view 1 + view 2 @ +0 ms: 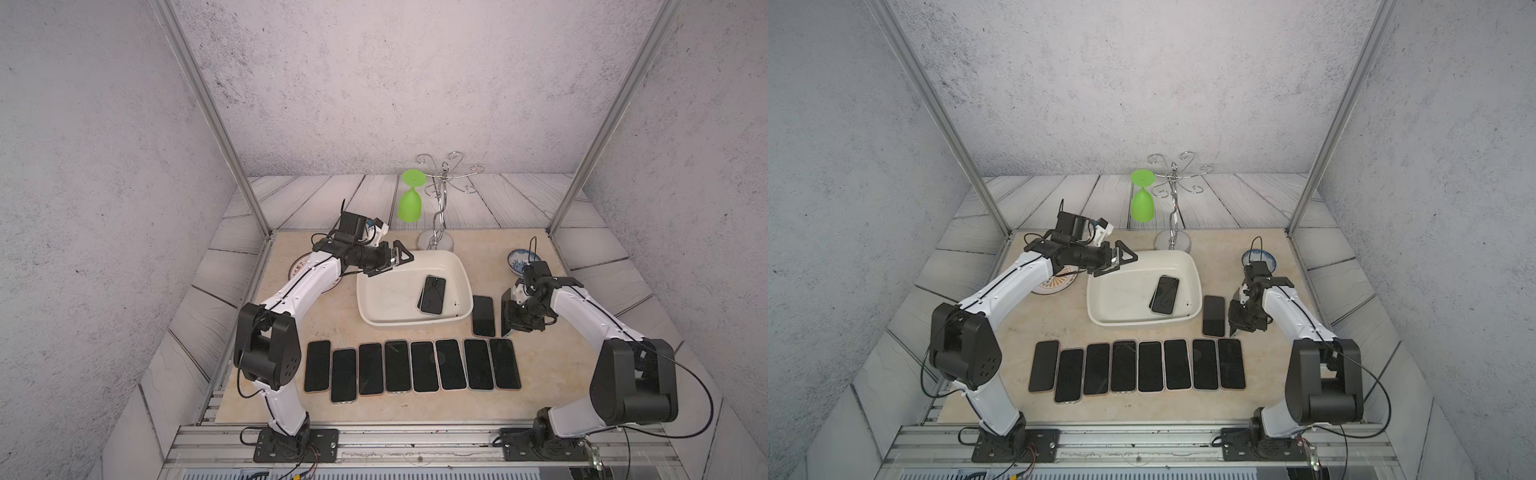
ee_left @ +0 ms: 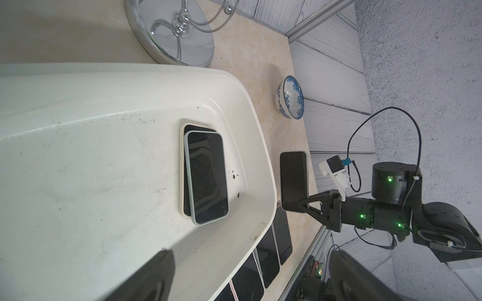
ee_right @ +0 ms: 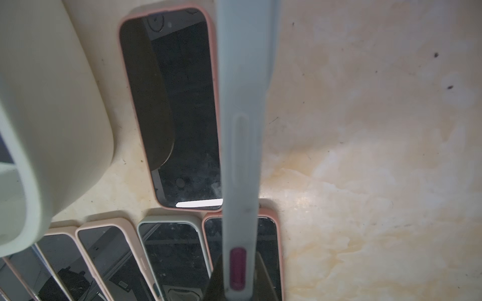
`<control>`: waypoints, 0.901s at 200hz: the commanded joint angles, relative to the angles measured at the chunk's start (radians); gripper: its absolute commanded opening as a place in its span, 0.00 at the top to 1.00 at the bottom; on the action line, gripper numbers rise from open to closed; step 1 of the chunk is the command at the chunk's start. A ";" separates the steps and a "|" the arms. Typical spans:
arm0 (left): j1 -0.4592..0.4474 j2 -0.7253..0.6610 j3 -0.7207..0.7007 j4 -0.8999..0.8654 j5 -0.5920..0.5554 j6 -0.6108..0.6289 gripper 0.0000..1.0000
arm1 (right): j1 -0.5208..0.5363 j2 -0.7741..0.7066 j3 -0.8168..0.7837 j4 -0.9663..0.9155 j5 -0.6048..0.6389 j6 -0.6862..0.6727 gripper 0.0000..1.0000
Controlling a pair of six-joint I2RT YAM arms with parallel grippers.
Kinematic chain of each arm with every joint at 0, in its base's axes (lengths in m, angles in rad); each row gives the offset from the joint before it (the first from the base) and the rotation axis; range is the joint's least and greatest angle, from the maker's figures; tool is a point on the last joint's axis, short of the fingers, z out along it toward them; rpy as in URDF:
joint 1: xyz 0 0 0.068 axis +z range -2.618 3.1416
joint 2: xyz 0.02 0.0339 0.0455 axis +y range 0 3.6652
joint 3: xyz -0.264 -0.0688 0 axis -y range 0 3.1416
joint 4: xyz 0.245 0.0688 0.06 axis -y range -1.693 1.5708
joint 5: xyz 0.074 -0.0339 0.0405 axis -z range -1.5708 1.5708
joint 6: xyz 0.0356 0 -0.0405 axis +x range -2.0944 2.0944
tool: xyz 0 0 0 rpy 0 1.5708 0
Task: Take the phone out of the storage box
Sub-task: Place the phone at the center of the board.
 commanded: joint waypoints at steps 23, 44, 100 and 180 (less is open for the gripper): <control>0.007 0.016 -0.002 -0.009 0.011 0.032 0.02 | -0.005 0.023 0.008 0.073 -0.017 -0.048 1.00; 0.007 0.022 -0.002 -0.009 0.012 0.033 0.02 | -0.005 0.070 0.002 0.094 -0.059 -0.050 1.00; 0.008 0.052 -0.002 -0.014 0.013 0.038 0.02 | -0.004 0.118 -0.016 0.099 -0.057 -0.044 1.00; 0.008 0.072 -0.006 -0.050 -0.009 0.072 0.02 | -0.068 0.180 0.014 0.066 0.024 0.008 0.52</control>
